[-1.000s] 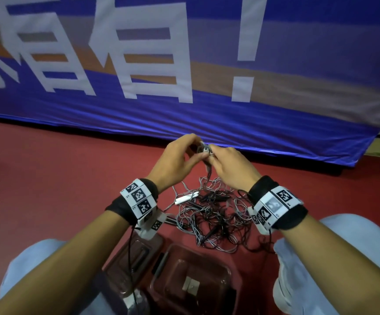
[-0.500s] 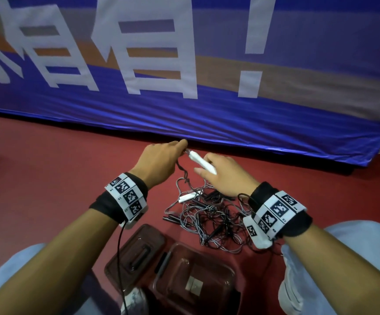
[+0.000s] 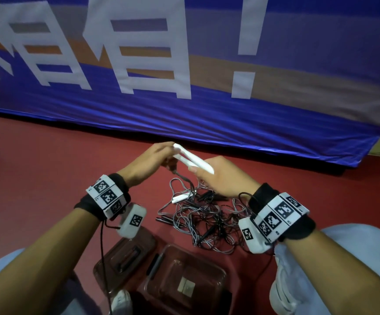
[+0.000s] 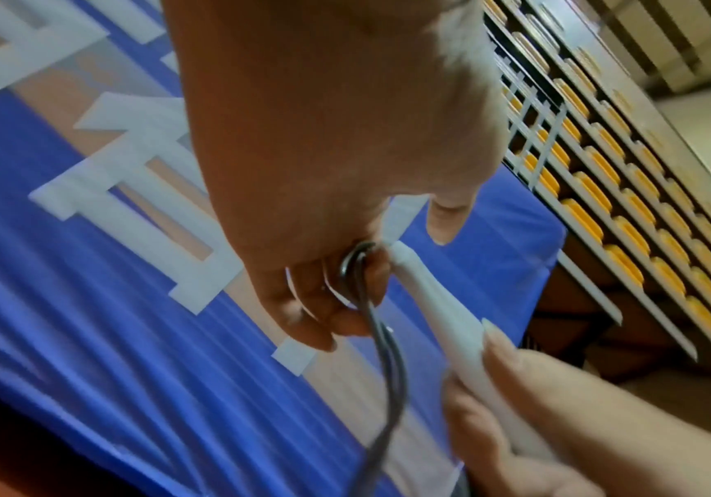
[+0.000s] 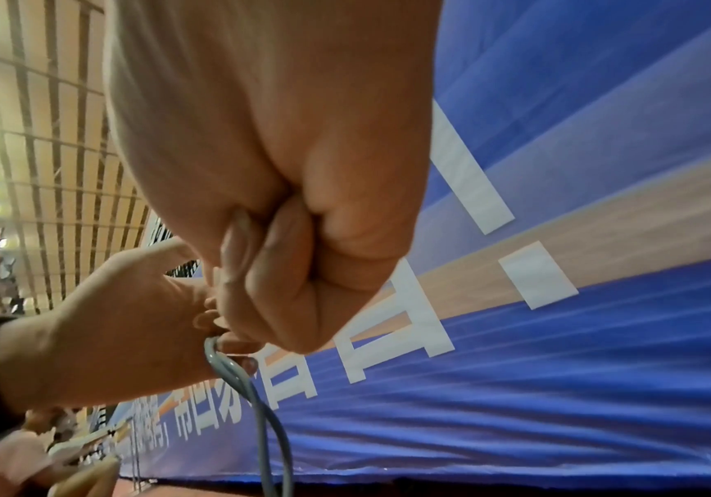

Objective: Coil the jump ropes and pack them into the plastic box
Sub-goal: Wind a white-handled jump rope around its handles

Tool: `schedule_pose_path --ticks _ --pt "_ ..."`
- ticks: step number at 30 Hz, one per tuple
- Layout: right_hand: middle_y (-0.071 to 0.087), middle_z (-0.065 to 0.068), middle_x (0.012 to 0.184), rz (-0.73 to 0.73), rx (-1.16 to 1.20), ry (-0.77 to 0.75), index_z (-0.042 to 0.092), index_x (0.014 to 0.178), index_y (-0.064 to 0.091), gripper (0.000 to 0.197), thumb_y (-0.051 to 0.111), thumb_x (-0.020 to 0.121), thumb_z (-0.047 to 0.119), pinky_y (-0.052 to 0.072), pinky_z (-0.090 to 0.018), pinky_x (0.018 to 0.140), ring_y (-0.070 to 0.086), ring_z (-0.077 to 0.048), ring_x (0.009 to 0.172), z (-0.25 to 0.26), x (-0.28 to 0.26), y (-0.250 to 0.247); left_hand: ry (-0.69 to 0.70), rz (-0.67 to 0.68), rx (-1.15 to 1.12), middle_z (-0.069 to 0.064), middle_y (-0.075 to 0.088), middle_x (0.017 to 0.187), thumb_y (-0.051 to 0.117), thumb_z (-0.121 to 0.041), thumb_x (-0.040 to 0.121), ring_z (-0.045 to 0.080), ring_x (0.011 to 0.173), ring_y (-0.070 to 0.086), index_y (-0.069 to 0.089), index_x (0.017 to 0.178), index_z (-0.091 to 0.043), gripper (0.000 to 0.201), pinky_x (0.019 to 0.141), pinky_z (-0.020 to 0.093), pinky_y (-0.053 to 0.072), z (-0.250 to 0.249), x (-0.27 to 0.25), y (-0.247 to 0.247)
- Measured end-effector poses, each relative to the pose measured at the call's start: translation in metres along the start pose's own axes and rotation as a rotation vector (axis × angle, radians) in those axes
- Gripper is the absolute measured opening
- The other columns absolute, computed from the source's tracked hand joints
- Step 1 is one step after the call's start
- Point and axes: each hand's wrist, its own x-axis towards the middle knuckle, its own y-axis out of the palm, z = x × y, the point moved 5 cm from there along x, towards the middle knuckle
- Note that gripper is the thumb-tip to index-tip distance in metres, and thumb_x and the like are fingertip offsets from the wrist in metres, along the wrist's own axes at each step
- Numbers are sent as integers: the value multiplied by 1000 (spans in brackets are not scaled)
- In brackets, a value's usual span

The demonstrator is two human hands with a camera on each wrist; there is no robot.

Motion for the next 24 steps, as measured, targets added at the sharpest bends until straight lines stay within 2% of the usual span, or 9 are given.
schedule_pose_path --ticks 2,3,6,9,13,16,18,21,24 --pt "53 3 57 37 122 5 8 80 66 51 56 100 53 34 -27 46 42 -13 45 6 -3 0 -41 -92 -233 15 49 73 45 -42 104 28 69 50 60 75 -12 45 72 35 48 -5 4 0" --pt "53 2 57 60 179 20 9 80 66 50 57 100 53 34 -25 44 42 -12 43 8 -5 0 -65 -150 -299 14 47 66 46 -46 103 25 62 48 60 67 -14 50 66 31 48 -6 6 -1" --pt "49 1 57 137 371 79 10 82 60 45 57 99 52 31 -20 39 39 -9 40 14 -10 5 -110 -224 -433 3 28 54 53 -44 101 17 47 26 46 51 -17 58 47 27 33 -6 10 3" --pt "46 -1 60 193 512 80 11 87 55 41 59 99 50 27 -20 40 34 -10 41 16 -13 9 -140 -233 -490 -1 21 50 55 -41 100 14 44 16 37 50 -21 58 44 24 20 -9 12 3" --pt "53 -4 63 202 549 54 9 88 59 32 64 99 39 29 -20 38 36 -10 40 19 -16 7 -164 -190 -588 -4 17 50 52 -43 101 10 43 14 34 54 -22 54 41 23 18 -9 14 6" --pt "49 -3 60 212 565 71 12 86 58 28 63 101 35 27 -19 36 34 -9 39 18 -17 6 -235 -155 -727 -7 14 49 49 -43 102 6 40 13 35 59 -22 50 38 19 17 -3 14 14" --pt "47 -2 60 213 581 71 13 90 60 24 64 101 34 26 -19 37 33 -10 40 17 -17 9 -274 -139 -830 -9 16 46 48 -44 102 6 40 10 32 63 -22 47 38 18 14 -1 12 20" --pt "50 -6 61 134 577 19 8 93 60 28 64 101 34 27 -20 38 35 -13 40 20 -15 13 -291 -126 -914 -9 11 46 41 -46 103 9 44 4 18 65 -26 48 41 21 7 -2 11 25" --pt "50 -14 55 -43 506 -57 2 84 61 40 62 102 37 29 -22 39 36 -16 37 24 -12 8 -237 -89 -847 -5 5 50 31 -48 105 10 43 3 13 61 -25 52 40 22 4 -4 14 29"
